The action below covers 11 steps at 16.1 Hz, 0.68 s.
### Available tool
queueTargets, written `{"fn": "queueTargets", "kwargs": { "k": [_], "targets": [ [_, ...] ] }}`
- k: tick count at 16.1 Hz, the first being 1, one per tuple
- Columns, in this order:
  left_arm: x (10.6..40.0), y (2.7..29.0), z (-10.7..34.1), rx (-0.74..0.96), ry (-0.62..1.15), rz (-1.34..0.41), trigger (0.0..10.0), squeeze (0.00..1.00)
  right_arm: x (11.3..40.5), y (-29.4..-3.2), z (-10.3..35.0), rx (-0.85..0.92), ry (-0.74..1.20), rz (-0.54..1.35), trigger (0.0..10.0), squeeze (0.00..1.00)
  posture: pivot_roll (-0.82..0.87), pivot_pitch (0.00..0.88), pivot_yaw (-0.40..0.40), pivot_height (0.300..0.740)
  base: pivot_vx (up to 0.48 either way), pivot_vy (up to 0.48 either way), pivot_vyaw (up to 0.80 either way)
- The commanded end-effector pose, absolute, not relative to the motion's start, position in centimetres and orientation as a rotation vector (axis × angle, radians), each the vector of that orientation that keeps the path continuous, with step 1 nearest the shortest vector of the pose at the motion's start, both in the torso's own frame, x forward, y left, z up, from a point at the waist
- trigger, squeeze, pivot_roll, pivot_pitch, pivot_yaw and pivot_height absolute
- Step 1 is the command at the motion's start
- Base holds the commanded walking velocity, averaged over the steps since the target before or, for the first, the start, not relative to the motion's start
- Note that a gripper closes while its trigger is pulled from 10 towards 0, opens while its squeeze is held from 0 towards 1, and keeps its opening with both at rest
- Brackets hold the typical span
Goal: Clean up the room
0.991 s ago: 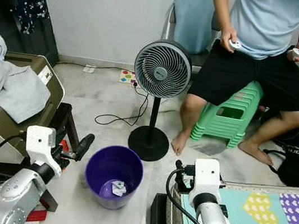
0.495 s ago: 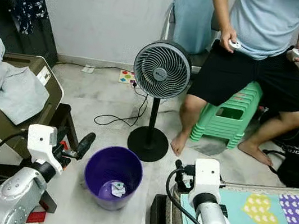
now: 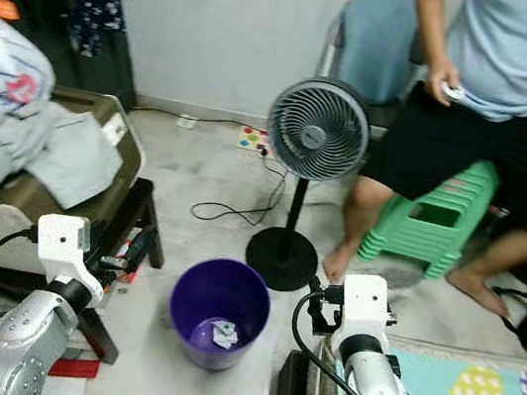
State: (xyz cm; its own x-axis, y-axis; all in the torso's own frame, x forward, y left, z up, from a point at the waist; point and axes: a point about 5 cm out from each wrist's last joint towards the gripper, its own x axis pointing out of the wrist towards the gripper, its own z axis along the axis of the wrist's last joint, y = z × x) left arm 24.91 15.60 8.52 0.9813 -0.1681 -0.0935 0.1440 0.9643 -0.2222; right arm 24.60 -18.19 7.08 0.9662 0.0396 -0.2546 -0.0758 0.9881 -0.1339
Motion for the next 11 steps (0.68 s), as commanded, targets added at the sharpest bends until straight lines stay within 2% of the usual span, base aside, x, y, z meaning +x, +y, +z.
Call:
{"fn": "queueTargets", "kwargs": {
  "k": [1, 11],
  "targets": [
    [25.09, 15.51, 8.5, -0.215, 0.121, -0.163, 10.0, 0.0, 24.6, -18.31, 7.24, -0.147, 0.25, 0.056, 10.0, 0.0, -0.09, 0.0, 0.021, 0.74, 0.0, 0.0, 0.0],
    [24.95, 15.26, 8.85, -0.228, 0.091, -0.204, 10.0, 0.0, 24.69, -18.23, 7.33, -0.164, 0.239, 0.074, 10.0, 0.0, -0.09, 0.0, 0.017, 0.74, 0.0, 0.0, 0.0]
  ]
}}
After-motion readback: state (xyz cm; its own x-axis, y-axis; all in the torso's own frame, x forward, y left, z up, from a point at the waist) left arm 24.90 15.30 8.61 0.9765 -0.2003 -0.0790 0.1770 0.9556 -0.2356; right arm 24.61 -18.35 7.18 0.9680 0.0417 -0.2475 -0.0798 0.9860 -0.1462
